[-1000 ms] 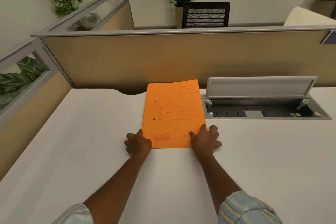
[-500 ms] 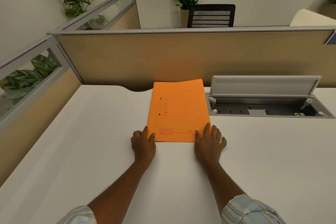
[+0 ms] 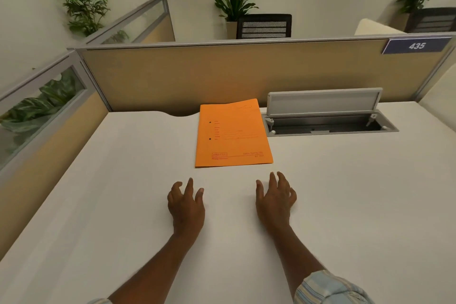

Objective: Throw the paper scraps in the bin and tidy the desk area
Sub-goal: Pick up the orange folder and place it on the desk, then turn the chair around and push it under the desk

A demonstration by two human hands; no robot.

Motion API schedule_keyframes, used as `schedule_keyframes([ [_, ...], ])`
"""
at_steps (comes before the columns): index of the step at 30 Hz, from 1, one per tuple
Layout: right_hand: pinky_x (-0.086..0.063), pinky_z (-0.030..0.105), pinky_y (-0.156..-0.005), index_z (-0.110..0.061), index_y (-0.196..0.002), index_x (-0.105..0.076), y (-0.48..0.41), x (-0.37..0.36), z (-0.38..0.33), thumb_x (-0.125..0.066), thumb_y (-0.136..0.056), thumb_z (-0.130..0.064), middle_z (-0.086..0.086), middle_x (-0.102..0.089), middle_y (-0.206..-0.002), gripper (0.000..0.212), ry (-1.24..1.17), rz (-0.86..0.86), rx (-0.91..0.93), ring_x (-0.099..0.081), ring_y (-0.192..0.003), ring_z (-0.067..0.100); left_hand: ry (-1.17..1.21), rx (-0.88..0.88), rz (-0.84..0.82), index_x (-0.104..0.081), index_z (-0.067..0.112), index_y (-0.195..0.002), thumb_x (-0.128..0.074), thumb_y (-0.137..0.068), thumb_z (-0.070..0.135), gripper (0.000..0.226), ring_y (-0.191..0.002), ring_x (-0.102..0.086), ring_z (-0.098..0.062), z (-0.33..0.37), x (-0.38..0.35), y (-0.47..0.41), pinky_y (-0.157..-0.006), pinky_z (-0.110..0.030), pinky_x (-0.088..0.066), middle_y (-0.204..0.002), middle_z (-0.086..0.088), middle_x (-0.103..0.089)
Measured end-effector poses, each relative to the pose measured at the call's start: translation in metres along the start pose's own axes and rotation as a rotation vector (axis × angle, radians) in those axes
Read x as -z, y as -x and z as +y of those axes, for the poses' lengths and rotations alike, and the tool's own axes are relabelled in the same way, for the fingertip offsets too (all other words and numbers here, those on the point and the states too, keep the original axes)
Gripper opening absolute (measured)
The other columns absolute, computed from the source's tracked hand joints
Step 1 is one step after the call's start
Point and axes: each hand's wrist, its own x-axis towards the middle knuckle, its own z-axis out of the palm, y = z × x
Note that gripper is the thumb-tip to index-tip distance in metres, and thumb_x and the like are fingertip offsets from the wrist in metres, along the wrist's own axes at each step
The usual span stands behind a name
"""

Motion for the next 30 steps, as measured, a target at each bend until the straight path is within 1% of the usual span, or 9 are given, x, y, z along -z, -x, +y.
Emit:
schedule_keyframes([
  [8,-0.017,0.048,-0.110,-0.014,-0.135,-0.044,0.096,0.041,-0.003,-0.038,-0.097,-0.045,0.007,-0.041,-0.145,0.050,-0.009,0.045,0.014,-0.029,-0.138,0.021,0.020,-0.154,-0.004,-0.059,0.004,-0.126,-0.063,-0.090,0.021,0.040,-0.117,-0.048,-0.042,-0.030,0.056,0.079,-0.095,-0.051,-0.041,-0.125,-0.026,-0.055],
  [17,-0.022,0.048,-0.107,-0.014,-0.135,-0.042,0.212,0.086,-0.012,-0.037,-0.097,-0.045,0.004,-0.041,-0.144,0.050,-0.005,0.093,0.046,-0.029,-0.137,0.019,0.053,-0.251,0.016,-0.062,0.003,-0.123,-0.063,-0.089,0.022,0.039,-0.111,-0.051,-0.043,-0.065,0.129,0.158,-0.093,-0.049,-0.041,-0.121,-0.025,-0.057],
  [23,-0.021,0.049,-0.110,-0.017,-0.138,-0.037,0.286,0.111,-0.007,-0.029,-0.097,-0.051,0.004,-0.035,-0.149,0.054,0.009,0.067,0.033,-0.027,-0.139,0.020,0.038,-0.316,-0.012,-0.059,0.006,-0.126,-0.061,-0.091,0.026,0.041,-0.116,-0.049,-0.039,-0.087,0.162,0.218,-0.095,-0.048,-0.043,-0.125,-0.022,-0.056],
  [28,-0.020,0.046,-0.111,-0.017,-0.141,-0.034,0.340,0.127,0.007,-0.028,-0.097,-0.051,0.002,-0.033,-0.151,0.056,0.003,0.001,0.009,-0.024,-0.140,0.019,0.037,-0.299,-0.109,-0.054,0.011,-0.132,-0.055,-0.093,0.031,0.043,-0.124,-0.043,-0.036,-0.098,0.171,0.259,-0.103,-0.046,-0.037,-0.134,-0.018,-0.050],
  [30,-0.019,0.046,-0.111,-0.018,-0.141,-0.033,0.359,0.133,0.016,-0.028,-0.097,-0.051,0.001,-0.032,-0.151,0.055,0.001,-0.021,0.005,-0.024,-0.141,0.019,0.054,-0.298,-0.133,-0.055,0.012,-0.131,-0.055,-0.093,0.032,0.043,-0.124,-0.043,-0.035,-0.098,0.173,0.275,-0.102,-0.046,-0.037,-0.135,-0.017,-0.050],
])
